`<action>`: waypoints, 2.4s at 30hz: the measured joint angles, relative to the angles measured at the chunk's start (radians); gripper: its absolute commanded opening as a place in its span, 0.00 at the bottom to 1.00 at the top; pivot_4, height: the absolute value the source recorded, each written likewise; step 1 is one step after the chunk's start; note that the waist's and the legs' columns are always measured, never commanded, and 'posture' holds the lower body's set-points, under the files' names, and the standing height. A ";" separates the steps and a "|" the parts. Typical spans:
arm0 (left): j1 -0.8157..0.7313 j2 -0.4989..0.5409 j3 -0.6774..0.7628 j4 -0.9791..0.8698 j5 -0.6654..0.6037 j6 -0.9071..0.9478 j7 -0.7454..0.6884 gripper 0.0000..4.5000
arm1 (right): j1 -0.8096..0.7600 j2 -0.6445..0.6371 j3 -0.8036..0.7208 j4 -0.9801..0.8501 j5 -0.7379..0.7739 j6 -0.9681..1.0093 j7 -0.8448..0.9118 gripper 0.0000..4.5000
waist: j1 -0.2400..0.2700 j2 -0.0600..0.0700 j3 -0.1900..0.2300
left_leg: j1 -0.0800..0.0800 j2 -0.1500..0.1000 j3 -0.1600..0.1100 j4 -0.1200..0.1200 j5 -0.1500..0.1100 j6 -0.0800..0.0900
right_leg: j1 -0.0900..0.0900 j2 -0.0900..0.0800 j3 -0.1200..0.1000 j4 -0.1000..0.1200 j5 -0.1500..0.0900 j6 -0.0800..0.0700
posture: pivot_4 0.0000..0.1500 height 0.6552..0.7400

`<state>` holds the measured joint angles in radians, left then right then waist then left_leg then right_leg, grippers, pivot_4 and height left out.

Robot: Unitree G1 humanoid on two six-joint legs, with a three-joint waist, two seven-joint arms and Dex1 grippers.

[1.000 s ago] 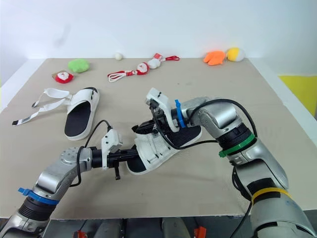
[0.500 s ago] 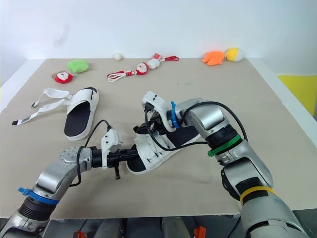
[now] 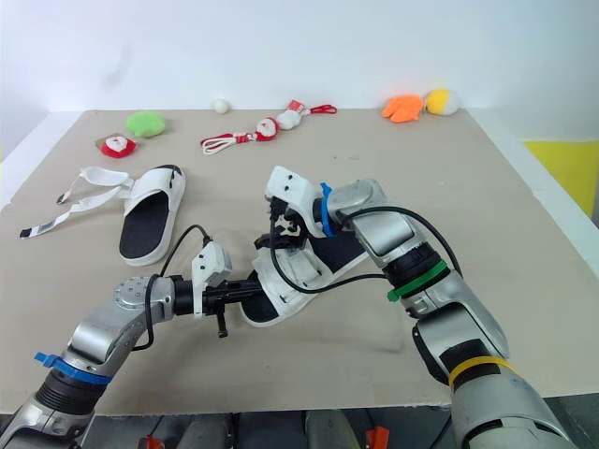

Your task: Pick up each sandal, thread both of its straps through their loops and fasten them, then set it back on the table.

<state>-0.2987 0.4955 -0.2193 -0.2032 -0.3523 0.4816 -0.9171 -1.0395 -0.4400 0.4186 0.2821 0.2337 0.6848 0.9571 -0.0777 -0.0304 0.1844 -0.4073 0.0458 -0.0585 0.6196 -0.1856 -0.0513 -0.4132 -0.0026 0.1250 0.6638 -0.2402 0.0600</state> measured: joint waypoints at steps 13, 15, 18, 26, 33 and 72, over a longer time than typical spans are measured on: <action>0.016 0.004 0.015 -0.013 -0.005 0.002 -0.002 0.00 | -0.214 -0.200 -0.092 0.361 0.203 0.708 0.298 0.99 | -0.001 0.000 0.000 | -0.001 0.000 0.000 -0.001 -0.001 0.000 | -0.002 0.000 0.000 0.000 -0.004 -0.005 | 1.00 1.00; 0.018 0.008 0.024 -0.014 -0.005 0.004 -0.003 0.00 | -0.214 -0.210 -0.073 0.374 0.203 0.741 0.304 0.99 | -0.005 0.001 0.001 | -0.001 0.000 0.001 -0.002 -0.001 0.000 | -0.004 0.000 0.000 0.000 -0.003 -0.004 | 1.00 1.00; 0.018 0.008 0.026 -0.014 -0.005 0.005 0.000 0.00 | -0.205 -0.191 -0.074 0.365 0.219 0.787 0.301 0.99 | -0.010 0.002 0.001 | -0.001 0.000 0.001 -0.001 -0.001 0.000 | -0.003 0.001 0.000 0.000 -0.002 -0.003 | 1.00 1.00; 0.011 0.007 0.023 -0.014 -0.005 0.006 -0.006 0.00 | -0.129 -0.107 -0.104 0.199 0.328 0.921 0.228 0.74 | -0.013 0.003 0.001 | -0.006 0.000 0.000 0.000 -0.001 0.000 | -0.006 0.000 0.000 0.000 0.000 0.001 | 1.00 1.00; 0.016 0.019 0.029 -0.024 -0.012 0.010 -0.005 0.11 | -0.092 -0.110 -0.124 0.145 0.351 0.922 0.169 0.10 | -0.013 0.003 0.001 | -0.008 0.000 0.000 0.000 -0.001 0.000 | -0.009 0.001 0.000 0.000 0.000 0.002 | 1.00 1.00; -0.107 0.021 0.187 0.004 -0.013 -0.024 0.170 1.00 | 0.100 -0.027 -1.203 0.263 0.367 0.041 -1.200 0.99 | -0.008 0.006 0.003 | -0.015 -0.001 0.000 -0.001 -0.001 0.001 | -0.013 0.000 0.002 -0.001 0.003 -0.001 | 1.00 1.00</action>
<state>-0.4059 0.5160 -0.0326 -0.1989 -0.3649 0.4573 -0.7473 -0.9399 -0.4669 -0.7844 0.5454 0.6008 0.7258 -0.2431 -0.0859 -0.0245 0.1875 -0.4226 0.0447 -0.0585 0.6188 -0.1862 -0.0499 -0.4258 -0.0022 0.1269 0.6624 -0.2374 0.0591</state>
